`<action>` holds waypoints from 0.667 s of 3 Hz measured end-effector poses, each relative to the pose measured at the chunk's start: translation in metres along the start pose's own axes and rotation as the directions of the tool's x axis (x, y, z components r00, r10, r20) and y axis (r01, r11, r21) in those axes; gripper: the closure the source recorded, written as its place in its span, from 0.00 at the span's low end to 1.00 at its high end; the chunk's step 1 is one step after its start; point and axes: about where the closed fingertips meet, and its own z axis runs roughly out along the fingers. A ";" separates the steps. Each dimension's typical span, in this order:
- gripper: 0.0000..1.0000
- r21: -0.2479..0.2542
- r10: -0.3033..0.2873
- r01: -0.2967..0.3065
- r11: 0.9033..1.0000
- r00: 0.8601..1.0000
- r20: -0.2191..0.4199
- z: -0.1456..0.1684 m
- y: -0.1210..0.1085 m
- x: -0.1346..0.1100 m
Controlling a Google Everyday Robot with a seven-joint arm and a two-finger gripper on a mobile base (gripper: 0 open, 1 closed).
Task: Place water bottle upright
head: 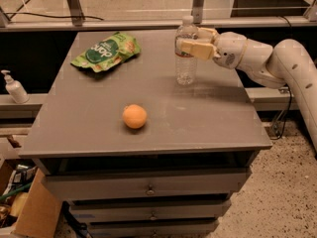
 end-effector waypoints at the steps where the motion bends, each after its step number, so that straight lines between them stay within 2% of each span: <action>1: 0.82 -0.009 -0.006 0.006 1.000 1.000 -0.005 -0.001 0.001 0.003; 2: 0.59 -0.016 -0.014 0.013 1.000 1.000 -0.007 -0.001 0.002 0.004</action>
Offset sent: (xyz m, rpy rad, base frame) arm -0.0026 -0.0068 -0.0082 -0.0191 -0.0192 0.0077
